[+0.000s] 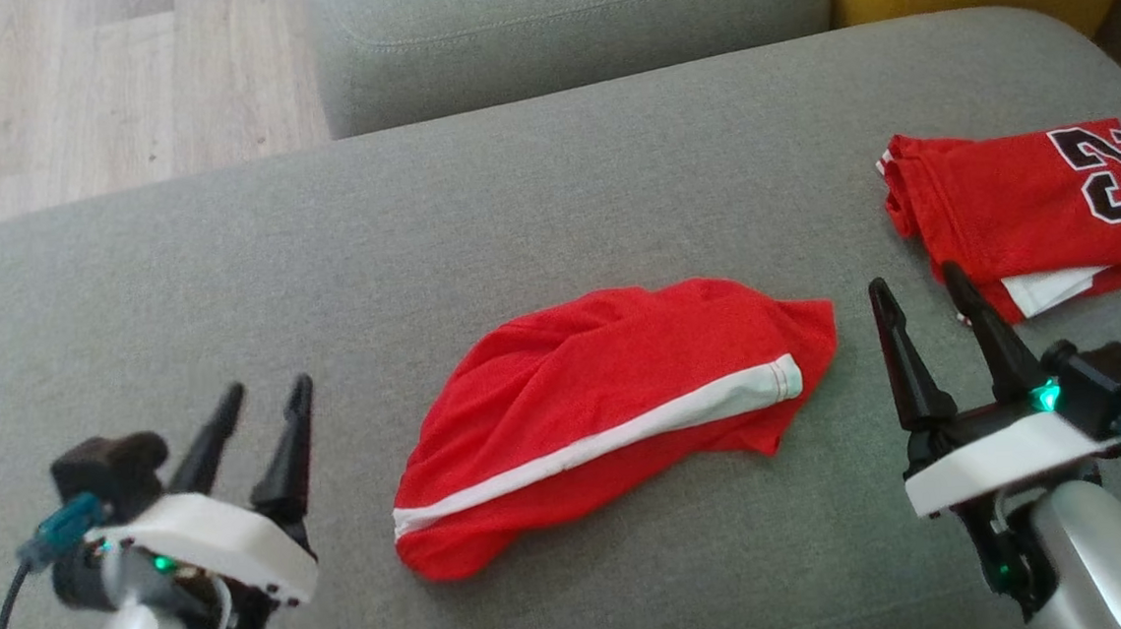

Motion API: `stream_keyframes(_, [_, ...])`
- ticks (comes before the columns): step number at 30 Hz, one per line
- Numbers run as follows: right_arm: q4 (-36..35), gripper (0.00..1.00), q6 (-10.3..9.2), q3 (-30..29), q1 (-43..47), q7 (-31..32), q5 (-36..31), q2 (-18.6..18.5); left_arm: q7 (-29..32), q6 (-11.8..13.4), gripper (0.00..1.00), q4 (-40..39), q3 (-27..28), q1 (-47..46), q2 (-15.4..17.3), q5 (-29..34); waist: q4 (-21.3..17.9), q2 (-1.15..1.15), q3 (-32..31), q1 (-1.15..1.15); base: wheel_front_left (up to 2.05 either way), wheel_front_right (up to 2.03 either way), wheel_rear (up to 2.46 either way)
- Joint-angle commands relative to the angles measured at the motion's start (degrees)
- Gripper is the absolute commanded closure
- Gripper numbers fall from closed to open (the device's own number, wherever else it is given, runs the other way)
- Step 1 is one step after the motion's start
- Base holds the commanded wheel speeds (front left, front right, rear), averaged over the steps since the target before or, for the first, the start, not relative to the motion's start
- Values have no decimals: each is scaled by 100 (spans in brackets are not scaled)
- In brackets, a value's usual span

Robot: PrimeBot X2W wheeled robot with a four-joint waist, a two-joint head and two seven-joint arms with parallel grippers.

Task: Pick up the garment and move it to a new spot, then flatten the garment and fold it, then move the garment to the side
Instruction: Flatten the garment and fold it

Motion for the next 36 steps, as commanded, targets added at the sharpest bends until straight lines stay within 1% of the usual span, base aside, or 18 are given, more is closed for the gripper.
stream_keyframes(1, [-161,0,39,70,-83,-61,-24,-74,-228,113,0,-266,286,-260,118,135,7,0,-18,0,0,0,0])
stream_keyframes(5, [-204,0,39,56,-8,-61,-20,-65,-910,541,0,-456,380,-62,-68,540,5,0,-43,0,0,0,0])
stream_keyframes(9, [-257,0,39,10,112,-61,-16,-65,-1206,985,0,-481,371,207,-371,1105,8,0,-56,0,0,0,0])
stream_keyframes(12, [-308,0,39,9,203,-62,-35,-64,-1245,1164,0,-393,294,387,-555,1562,8,0,-58,0,0,0,0])
stream_keyframes(14, [-338,0,39,12,251,-62,-39,-65,-1248,1201,0,-421,357,488,-732,1722,8,0,-57,0,0,0,0])
stream_keyframes(18, [-383,0,39,7,312,-62,-40,-69,-1250,1129,0,-512,578,634,-1030,1940,12,0,-60,0,0,0,0])
stream_keyframes(22, [-395,0,39,17,317,-62,-59,-80,-1251,946,0,-514,719,680,-1216,2134,20,0,-72,0,0,0,0])
stream_keyframes(27, [-382,0,39,31,314,-51,-57,-104,-1251,723,0,-441,891,690,-1295,2318,31,0,-77,0,0,0,0])
stream_keyframes(28, [-382,0,39,31,314,-51,-57,-104,-1251,723,0,-441,891,690,-1295,2318,31,0,-77,0,0,0,0])
stream_keyframes(33, [-351,0,39,40,310,-34,-45,-110,-1251,562,0,-377,1025,708,-1372,2430,43,0,-82,0,0,0,0])
stream_keyframes(36, [-337,0,39,133,278,51,14,-134,-1219,386,0,-134,1043,744,-1432,2230,49,0,-74,0,0,0,0])
